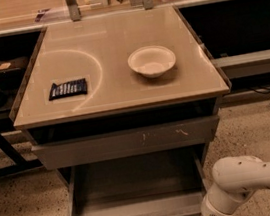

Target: Close middle drawer

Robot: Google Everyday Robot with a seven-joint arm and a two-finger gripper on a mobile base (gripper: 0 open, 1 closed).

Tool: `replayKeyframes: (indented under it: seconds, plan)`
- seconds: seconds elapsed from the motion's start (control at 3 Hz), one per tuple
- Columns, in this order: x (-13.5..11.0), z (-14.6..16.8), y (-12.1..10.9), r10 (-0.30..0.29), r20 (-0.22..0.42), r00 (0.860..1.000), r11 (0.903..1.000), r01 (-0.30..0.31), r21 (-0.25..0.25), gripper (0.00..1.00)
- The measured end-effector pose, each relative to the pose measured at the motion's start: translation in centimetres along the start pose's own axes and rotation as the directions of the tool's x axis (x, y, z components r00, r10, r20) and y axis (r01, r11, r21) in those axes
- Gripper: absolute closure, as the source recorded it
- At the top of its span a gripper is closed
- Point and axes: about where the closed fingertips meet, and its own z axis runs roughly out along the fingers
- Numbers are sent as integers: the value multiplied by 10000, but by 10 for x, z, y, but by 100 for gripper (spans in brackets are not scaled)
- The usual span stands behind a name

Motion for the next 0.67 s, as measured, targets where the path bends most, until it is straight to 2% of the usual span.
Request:
replayKeyframes:
  seconds: [0.67]
  plan:
    - [-18,23,-27,193,418,9989,9996,-201,180,100]
